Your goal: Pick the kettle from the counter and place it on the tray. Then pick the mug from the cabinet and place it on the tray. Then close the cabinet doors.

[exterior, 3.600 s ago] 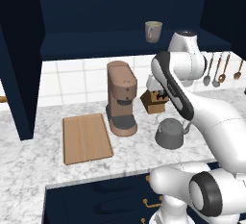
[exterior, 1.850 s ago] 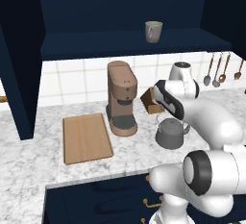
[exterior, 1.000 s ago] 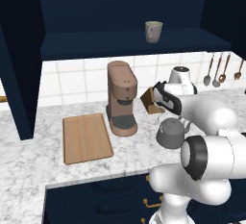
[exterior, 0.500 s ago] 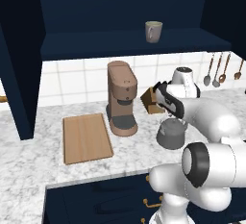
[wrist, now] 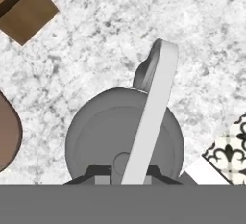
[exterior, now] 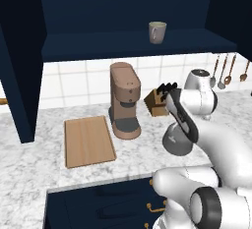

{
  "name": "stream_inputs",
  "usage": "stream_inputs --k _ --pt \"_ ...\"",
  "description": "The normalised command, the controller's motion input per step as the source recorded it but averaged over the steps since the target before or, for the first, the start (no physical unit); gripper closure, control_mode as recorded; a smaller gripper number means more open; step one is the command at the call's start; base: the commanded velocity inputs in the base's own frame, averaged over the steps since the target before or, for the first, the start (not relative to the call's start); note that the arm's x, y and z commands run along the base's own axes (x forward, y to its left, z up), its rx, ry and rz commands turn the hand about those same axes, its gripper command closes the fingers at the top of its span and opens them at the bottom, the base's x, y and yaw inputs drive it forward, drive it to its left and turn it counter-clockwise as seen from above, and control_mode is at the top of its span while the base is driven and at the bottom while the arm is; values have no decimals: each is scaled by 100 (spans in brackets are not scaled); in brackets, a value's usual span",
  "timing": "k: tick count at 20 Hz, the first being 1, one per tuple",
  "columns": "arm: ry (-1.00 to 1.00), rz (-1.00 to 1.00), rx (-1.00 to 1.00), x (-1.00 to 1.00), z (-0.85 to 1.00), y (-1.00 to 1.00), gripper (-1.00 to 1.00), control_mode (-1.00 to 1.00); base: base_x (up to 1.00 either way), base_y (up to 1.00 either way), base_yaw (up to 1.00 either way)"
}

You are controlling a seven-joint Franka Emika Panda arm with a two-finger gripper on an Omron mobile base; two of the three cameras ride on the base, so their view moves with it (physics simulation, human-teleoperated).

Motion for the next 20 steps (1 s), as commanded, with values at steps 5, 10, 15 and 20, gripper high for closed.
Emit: stream_inputs --k 5,10,15,20 --pt "-21 0 0 -37 36 59 100 -100 0 0 0" --pt "-12 1 -1 -15 33 73 100 -100 0 0 0" --pt "0 0 0 -7 24 78 100 -100 0 0 0" --pt "3 0 0 0 14 78 100 -100 0 0 0"
